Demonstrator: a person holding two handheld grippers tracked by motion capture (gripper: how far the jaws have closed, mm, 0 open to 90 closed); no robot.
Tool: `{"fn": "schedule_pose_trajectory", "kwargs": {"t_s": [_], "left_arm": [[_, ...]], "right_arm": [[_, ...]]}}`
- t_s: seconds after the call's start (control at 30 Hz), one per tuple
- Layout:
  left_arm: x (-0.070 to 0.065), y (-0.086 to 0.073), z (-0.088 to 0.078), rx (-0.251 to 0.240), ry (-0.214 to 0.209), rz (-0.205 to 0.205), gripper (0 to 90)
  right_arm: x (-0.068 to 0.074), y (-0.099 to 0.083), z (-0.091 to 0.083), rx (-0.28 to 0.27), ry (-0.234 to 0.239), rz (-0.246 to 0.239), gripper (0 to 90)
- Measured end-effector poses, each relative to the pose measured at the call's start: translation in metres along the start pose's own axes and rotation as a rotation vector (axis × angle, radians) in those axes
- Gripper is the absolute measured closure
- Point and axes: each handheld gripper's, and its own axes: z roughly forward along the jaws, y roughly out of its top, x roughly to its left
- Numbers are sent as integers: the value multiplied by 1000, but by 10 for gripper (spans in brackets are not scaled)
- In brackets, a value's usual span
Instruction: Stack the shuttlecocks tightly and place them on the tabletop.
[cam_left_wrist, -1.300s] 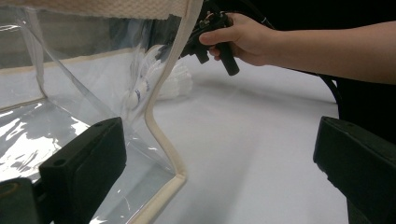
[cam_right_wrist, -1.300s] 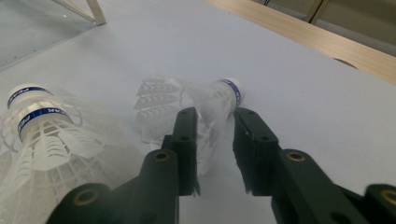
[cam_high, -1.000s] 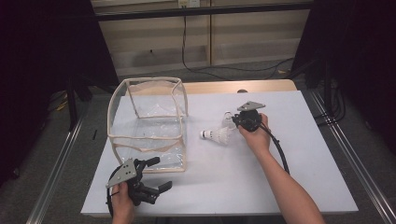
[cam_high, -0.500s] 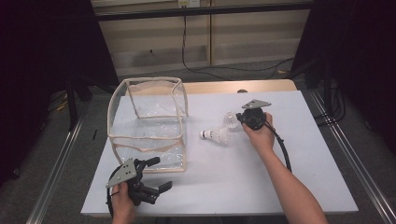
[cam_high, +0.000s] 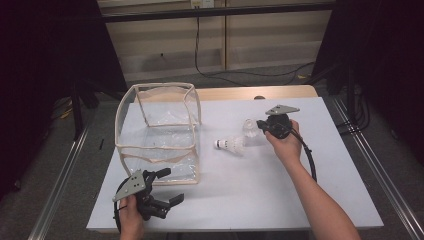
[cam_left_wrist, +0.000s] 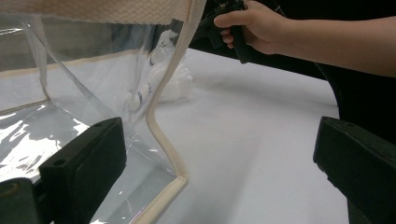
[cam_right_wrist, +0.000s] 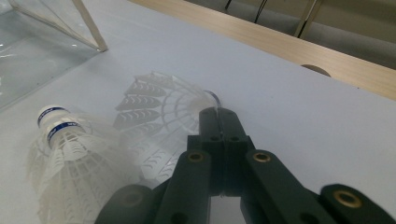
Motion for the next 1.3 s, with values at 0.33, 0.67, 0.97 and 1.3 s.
{"fn": "schedule_pose_trajectory", "kwargs": {"t_s": [0.33, 0.67, 0.97, 1.3], "left_arm": [[-1, 0, 0, -1, 0, -3, 28], [-1, 0, 1, 3, -1, 2, 27], [-1, 0, 1, 4, -2, 6, 28], [-1, 0, 2, 5, -3, 3, 27]], "right_arm": [[5, 4, -18, -17, 28, -20, 900], [2, -1, -31, -28, 43, -1, 900], [4, -5, -40, -36, 61, -13, 900], [7, -12, -48, -38, 87, -23, 900]]}}
